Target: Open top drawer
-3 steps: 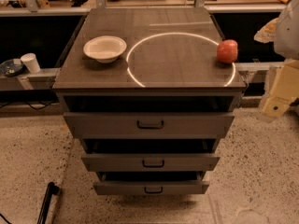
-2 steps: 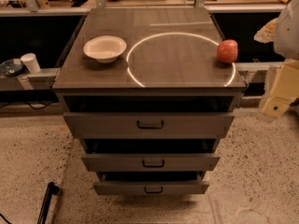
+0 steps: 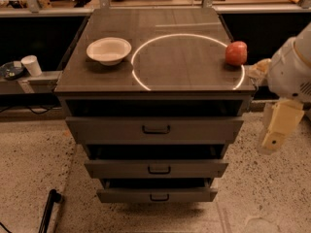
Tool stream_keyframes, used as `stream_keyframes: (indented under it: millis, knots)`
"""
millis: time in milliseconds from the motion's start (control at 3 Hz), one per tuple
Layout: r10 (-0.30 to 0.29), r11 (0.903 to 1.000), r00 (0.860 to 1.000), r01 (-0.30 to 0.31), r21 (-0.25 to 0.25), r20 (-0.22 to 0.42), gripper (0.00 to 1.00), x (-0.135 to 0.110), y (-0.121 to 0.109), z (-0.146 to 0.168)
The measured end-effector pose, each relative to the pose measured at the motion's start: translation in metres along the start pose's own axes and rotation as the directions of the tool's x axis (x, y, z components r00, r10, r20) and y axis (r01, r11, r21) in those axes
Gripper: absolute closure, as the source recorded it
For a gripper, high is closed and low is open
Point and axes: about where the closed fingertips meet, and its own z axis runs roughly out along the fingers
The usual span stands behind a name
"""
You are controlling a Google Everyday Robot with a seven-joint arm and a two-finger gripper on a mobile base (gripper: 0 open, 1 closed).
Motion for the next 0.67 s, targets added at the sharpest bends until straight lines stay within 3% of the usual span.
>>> stream_keyframes:
  millis: [333, 667]
  knots:
    - [-0.035, 0.9990, 0.999, 0.034, 0.027, 0.029, 0.00, 0.021, 0.022, 0.047]
    - [-0.076, 0.9894, 0.997, 0.077, 0.123, -0.014, 0.00, 0.030, 0.032, 0.071]
